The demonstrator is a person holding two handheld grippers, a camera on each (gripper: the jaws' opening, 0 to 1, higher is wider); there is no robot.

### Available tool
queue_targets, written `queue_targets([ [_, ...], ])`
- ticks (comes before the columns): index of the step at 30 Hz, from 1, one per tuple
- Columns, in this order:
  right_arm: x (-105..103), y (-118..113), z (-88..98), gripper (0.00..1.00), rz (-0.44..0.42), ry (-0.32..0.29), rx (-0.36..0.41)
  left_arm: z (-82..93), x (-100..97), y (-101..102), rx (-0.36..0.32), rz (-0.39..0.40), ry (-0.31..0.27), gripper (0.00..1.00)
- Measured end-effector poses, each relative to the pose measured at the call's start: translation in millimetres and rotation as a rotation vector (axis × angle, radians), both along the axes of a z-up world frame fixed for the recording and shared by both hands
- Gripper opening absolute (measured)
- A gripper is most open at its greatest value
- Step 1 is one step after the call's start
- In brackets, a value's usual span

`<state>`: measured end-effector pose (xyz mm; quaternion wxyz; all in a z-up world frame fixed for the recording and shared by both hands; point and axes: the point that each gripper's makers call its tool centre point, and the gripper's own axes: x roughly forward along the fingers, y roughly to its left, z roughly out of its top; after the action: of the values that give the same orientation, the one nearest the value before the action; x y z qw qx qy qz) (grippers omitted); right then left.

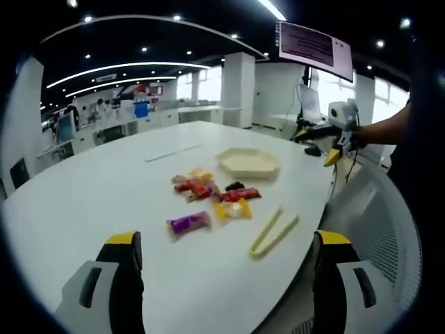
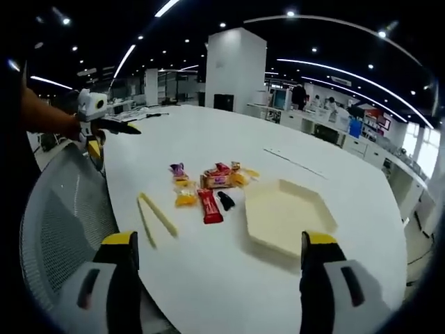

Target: Place the target food into the container with the food tongs after gripping and lifting it, then release it inside without dropping or visibly crushing the food.

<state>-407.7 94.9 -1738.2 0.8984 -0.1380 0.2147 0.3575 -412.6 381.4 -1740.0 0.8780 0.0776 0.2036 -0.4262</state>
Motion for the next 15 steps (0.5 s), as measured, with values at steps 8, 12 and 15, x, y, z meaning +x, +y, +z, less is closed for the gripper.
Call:
queue_targets([
  [8, -2.4, 27.4, -9.0, 0.89, 0.108, -0.002, -0.023, -9.0, -2.2, -5.9, -0.007, 0.009, -0.007, 0.99],
  [12, -1.0, 39.9, -16.7, 0.86, 0.165, 0.005, -0.033, -13.6, -5.2, -10.2, -0.006, -0.007, 0.002, 0.99],
  [15, -1.4, 49.1, -23.7, 0.85, 0.21, 0.017, -0.048, -14.1, -5.2, -10.9, -0.002, -0.011, 0.0, 0.99],
])
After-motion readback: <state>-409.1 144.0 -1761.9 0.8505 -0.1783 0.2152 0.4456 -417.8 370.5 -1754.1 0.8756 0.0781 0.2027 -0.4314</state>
